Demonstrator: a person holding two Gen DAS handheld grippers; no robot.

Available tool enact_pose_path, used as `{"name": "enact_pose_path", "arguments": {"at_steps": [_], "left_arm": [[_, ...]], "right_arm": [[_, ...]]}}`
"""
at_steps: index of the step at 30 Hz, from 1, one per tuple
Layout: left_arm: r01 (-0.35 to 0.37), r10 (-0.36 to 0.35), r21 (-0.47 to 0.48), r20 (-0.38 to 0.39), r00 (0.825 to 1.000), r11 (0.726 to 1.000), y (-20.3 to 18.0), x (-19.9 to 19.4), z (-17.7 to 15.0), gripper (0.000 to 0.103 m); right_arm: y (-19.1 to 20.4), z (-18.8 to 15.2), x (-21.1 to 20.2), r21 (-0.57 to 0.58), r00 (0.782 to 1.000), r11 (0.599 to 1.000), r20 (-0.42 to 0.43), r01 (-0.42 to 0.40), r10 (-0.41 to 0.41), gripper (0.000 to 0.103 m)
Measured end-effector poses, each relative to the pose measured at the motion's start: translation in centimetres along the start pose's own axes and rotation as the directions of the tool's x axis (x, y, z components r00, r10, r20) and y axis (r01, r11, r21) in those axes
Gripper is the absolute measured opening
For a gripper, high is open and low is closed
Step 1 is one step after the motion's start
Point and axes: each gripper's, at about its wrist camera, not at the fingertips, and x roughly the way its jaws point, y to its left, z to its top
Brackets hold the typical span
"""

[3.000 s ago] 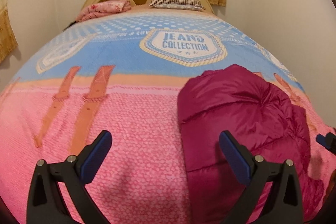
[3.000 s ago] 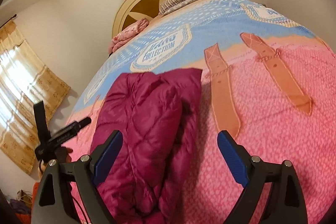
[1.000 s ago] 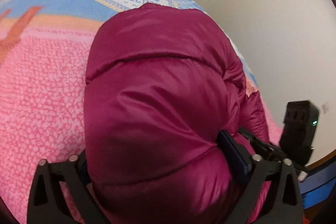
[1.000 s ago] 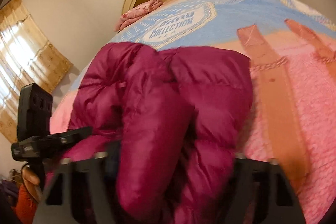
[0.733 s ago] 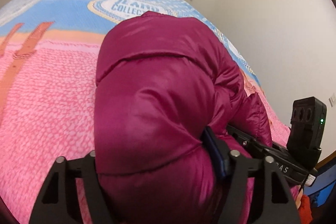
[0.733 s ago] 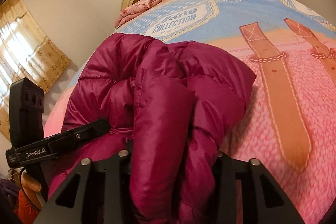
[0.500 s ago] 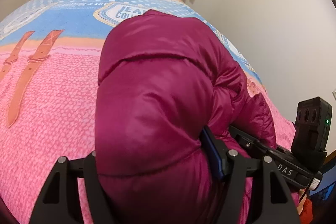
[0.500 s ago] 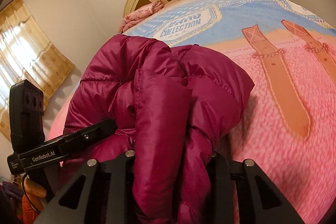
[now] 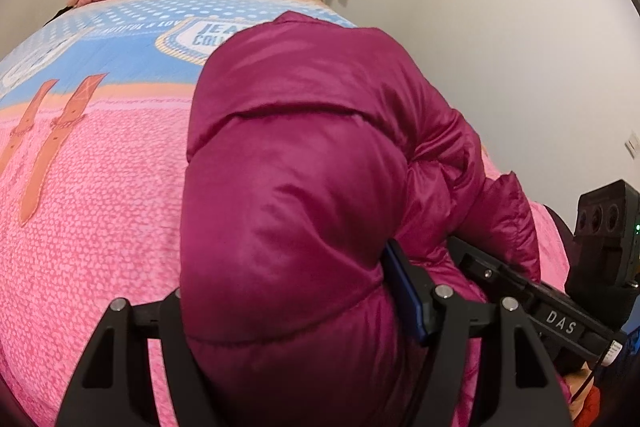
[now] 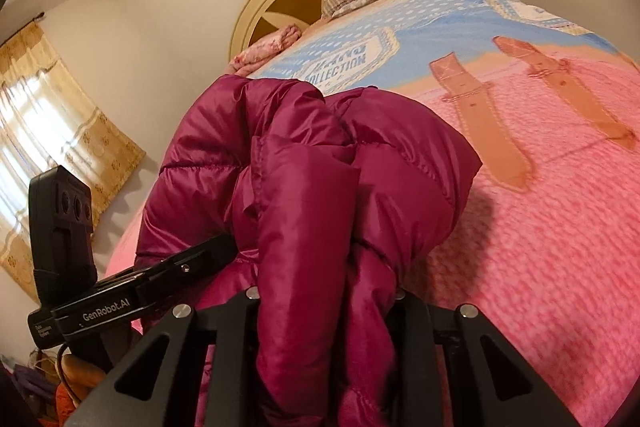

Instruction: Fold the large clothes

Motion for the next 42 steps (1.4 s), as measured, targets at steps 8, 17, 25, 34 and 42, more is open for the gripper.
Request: {"name": "enact_pose_path", "arguments": {"at_steps": [8,17,25,34,42], "left_arm": [[0.084,-0.084,0.058,0.008,0.996,0.995,-4.0,-1.2,-0.5,0.07],[0.207,-0.2,0.14,-0.063,0.978,0.968,-9.5,-0.6,-1.9,0.07],[0.309,-0.283,0.196,-0.149,0.947,0.931,-15.8,2.3,-1.5,0.07],[0.402,-0.338,0.259,-0.257,0.905,0.878,-25.8,6.1,-0.9,0.07],[0.388,-0.292,0.362,-0.292,0.911,0.847,-32.0,8.9,-1.3,0.07]], "right_arm": [[-1.0,-1.0,-5.8,0.031,0.996,0.999,0.08,0.03,-0.033,0.024],[-3.2,-4.7,-13.7,0.092,0.982,0.99,0.148,0.106,-0.119,0.024],[-6.7,-5.7,-20.2,0.164,0.953,0.971,0.22,0.176,-0.21,0.024],[-11.9,-3.8,-26.3,0.223,0.889,0.921,0.267,0.319,-0.372,0.024],[-17.4,-3.3,-29.7,0.31,0.842,0.866,0.258,0.393,-0.474,0.023]]}}
